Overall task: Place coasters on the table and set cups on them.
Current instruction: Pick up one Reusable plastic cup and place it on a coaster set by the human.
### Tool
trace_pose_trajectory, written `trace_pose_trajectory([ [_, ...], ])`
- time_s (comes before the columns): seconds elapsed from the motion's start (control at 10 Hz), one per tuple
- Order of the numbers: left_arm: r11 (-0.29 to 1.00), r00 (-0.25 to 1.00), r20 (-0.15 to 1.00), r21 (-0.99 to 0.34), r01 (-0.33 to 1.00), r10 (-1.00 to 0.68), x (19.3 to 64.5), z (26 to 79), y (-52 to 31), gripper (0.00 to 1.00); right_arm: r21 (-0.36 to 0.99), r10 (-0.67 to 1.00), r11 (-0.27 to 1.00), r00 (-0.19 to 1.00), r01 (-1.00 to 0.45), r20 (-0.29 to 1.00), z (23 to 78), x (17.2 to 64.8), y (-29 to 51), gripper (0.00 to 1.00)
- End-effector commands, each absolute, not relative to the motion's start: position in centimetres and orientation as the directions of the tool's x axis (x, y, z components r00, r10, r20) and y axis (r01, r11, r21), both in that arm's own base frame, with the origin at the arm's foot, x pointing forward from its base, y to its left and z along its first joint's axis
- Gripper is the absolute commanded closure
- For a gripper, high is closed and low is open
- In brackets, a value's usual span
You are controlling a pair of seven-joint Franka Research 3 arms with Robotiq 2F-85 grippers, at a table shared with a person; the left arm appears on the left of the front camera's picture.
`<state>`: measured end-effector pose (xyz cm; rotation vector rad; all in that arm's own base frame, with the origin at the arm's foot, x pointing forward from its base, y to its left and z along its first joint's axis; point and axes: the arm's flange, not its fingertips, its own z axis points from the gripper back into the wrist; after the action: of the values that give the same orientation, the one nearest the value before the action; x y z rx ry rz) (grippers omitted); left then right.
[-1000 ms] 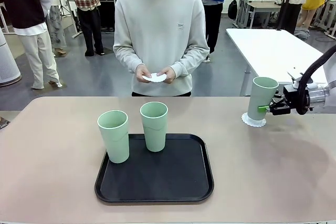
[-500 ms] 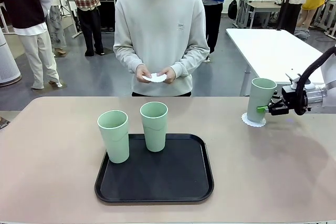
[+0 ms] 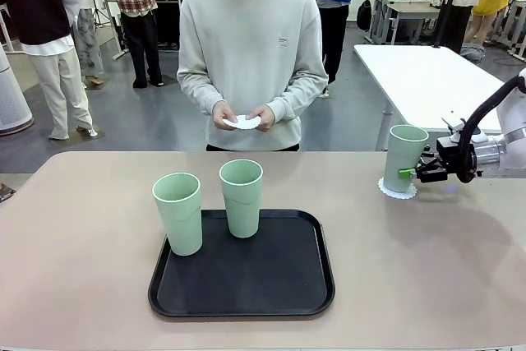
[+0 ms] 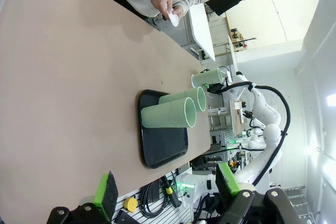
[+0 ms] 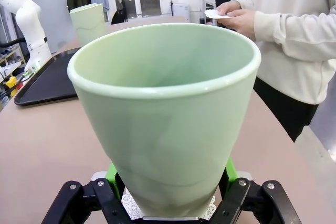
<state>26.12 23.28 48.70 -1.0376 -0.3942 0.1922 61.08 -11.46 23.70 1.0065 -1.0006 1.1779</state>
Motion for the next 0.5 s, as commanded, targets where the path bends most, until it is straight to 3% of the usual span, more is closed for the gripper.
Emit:
trace_pose_trajectory([
  [0.0,0.488,0.912,0.232,-0.872,0.04,0.34,25.94,48.8,23.35,0.0,0.111,0.248,0.12,0.138,-0.987,0.959,23.58,61.95,-11.45,0.17],
  [0.3,0.488,0.912,0.232,-0.872,0.04,0.34,25.94,48.8,23.35,0.0,0.116,0.255,0.126,0.145,-0.985,0.956,23.47,61.92,-11.58,0.17],
  [0.4,0.488,0.912,0.232,-0.872,0.04,0.34,25.94,48.8,23.35,0.0,0.119,0.259,0.126,0.148,-0.985,0.954,23.5,61.85,-11.54,0.11],
])
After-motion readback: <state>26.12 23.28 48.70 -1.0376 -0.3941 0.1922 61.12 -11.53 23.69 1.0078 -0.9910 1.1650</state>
